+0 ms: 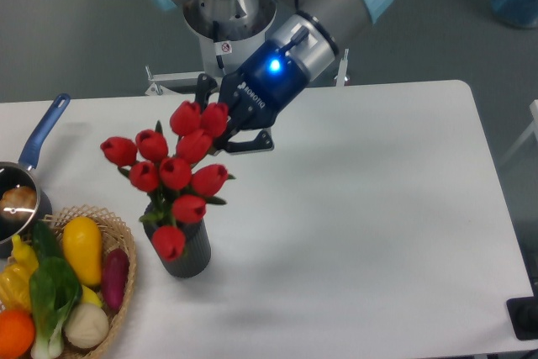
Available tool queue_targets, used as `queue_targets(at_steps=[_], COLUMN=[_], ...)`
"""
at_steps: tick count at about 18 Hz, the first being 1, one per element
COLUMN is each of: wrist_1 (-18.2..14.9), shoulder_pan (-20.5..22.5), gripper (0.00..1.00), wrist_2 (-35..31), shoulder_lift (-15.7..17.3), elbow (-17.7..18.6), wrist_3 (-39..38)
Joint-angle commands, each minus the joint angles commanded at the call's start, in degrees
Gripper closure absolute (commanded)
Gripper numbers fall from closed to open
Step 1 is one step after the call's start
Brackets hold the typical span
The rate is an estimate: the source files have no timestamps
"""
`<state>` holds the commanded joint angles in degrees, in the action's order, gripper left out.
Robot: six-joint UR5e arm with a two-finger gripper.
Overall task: Pick up the flowers from the vase
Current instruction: 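Lift the gripped tulips up out of the grey vase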
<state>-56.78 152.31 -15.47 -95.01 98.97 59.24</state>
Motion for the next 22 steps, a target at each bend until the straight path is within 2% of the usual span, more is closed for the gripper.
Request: queue_targets(at_steps=[4,10,12,16,22], wrist_1=[0.0,0.0,0.4,0.4,0.2], shoulder_pan=[2.0,5.3,6.4,6.4,7.3], gripper=[1.00,1.00,1.00,1.00,1.00], wrist_2=[1.1,-0.5,-3.6,-14.0,-16.6], shoulder_lift=[0.0,0.0,0.3,0.4,-0.1], elbow=[-1.8,-3.5,-4.1,-4.7,-3.5], wrist_3=[-2.5,-3.7,-3.4,-2.7,1.8])
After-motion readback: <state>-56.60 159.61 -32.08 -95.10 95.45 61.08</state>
